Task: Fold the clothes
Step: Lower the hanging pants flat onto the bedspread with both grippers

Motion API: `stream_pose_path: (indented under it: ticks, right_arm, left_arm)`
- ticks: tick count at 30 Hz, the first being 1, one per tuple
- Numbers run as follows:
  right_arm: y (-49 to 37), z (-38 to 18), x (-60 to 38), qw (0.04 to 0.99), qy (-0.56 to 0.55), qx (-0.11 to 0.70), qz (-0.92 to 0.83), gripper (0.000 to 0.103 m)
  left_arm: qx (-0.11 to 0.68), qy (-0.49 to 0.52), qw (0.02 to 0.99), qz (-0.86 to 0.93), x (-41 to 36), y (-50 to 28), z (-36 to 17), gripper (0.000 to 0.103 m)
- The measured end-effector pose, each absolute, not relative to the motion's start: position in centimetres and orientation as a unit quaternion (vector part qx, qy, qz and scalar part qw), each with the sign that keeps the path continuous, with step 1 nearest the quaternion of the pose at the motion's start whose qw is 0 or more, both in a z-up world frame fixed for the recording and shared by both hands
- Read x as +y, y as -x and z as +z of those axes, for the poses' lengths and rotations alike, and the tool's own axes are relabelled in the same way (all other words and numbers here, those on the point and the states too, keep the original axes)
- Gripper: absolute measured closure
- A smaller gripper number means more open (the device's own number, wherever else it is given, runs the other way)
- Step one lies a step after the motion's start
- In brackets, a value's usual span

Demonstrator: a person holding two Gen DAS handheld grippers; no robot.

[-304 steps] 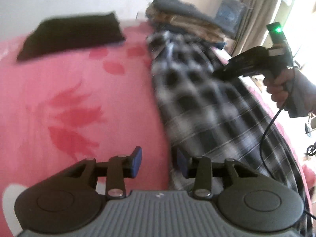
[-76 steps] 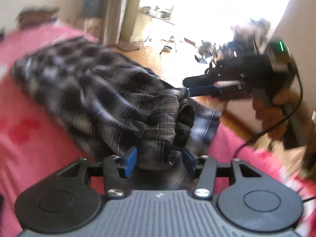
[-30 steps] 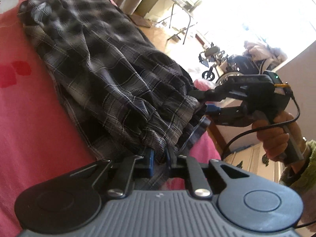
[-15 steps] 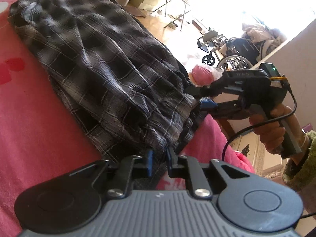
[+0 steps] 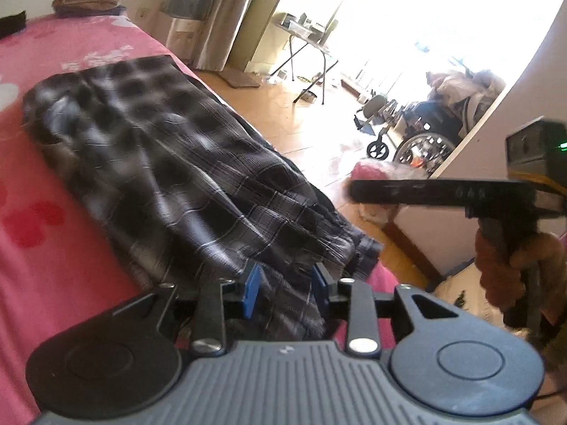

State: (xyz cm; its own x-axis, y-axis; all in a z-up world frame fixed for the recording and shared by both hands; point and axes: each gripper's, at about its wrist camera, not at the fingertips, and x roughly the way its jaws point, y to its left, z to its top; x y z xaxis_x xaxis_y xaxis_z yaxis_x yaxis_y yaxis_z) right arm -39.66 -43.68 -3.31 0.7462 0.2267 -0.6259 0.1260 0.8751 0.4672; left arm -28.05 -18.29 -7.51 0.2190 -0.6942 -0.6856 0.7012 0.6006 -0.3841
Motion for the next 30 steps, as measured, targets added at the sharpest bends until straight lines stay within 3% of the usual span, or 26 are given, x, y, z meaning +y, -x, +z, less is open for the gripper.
stream_pose_path:
  ticks: [6,11,17,25,30]
  right_arm:
    - [38.3,-6.9,-41.5,0.913,-0.188,0.36,0.026,0.089]
    - [37.2,-9.8,-39.8,0.921,-0.139,0.364,0.025,0.091]
    - [37.4,-9.1,-39.9,0.92,-0.122,0.371,0.036,0.09]
    - [34.6,-2.3,-39.2,0.936,-0.044,0.339,0.083,0.09]
    - [28.9,-6.3,-39.2,0.924,0.004,0.379,0.061,0.09]
  left_arm:
    - [0.472,-0.023,0.78,-0.411,-19.1,28.8,-12.0,0.069]
    - [0.465,0.005,0.781,-0.418,-17.0,28.3,-10.8,0.068]
    - [0.417,0.037,0.814,-0.404,-16.6,24.9,-8.6,0.065]
    - [0.438,0.002,0.802,-0.405,-18.9,24.9,-12.0,0.062]
    - [0.434,0.008,0.802,-0.41,-18.6,25.5,-12.4,0.058]
